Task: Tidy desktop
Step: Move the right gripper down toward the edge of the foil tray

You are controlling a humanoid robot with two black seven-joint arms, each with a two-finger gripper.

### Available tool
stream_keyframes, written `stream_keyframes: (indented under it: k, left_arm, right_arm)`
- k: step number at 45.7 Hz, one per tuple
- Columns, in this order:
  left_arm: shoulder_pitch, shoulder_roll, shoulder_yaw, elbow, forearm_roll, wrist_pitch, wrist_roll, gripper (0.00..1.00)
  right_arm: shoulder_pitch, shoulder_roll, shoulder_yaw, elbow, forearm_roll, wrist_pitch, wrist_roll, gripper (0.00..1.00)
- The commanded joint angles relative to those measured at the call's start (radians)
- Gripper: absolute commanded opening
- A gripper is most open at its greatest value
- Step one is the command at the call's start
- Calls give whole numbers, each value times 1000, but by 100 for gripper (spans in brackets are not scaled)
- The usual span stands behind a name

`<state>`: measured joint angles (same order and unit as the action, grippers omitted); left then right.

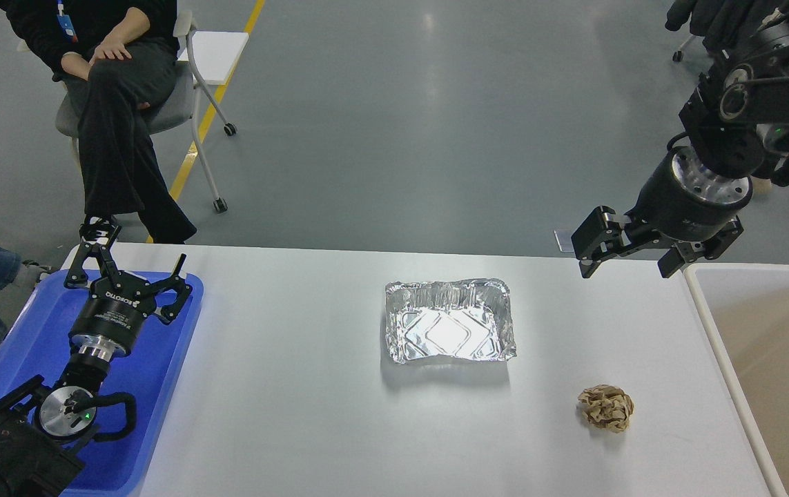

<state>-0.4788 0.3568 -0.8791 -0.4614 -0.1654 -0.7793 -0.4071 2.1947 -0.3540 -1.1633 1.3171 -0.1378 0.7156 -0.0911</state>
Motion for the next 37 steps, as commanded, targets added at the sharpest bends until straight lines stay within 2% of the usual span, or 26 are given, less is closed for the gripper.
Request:
stream_keyframes:
  k: [1, 9, 22, 37]
  left_arm:
    - [-1, 1, 0, 1, 0, 0, 1, 99]
    - [0, 1, 0, 0, 0, 0, 1, 99]
    - [2, 1, 0, 1, 0, 2, -1, 99]
    - [2, 1, 0, 1, 0, 2, -1, 99]
  right_arm:
    - [-53, 20, 51, -5, 17, -14, 1, 100]
    - [-89, 53, 76, -18, -3, -142, -1, 100]
    - [-167, 164, 119, -58, 0, -241, -1, 100]
    - [-289, 265, 139, -199, -5, -288, -7, 100]
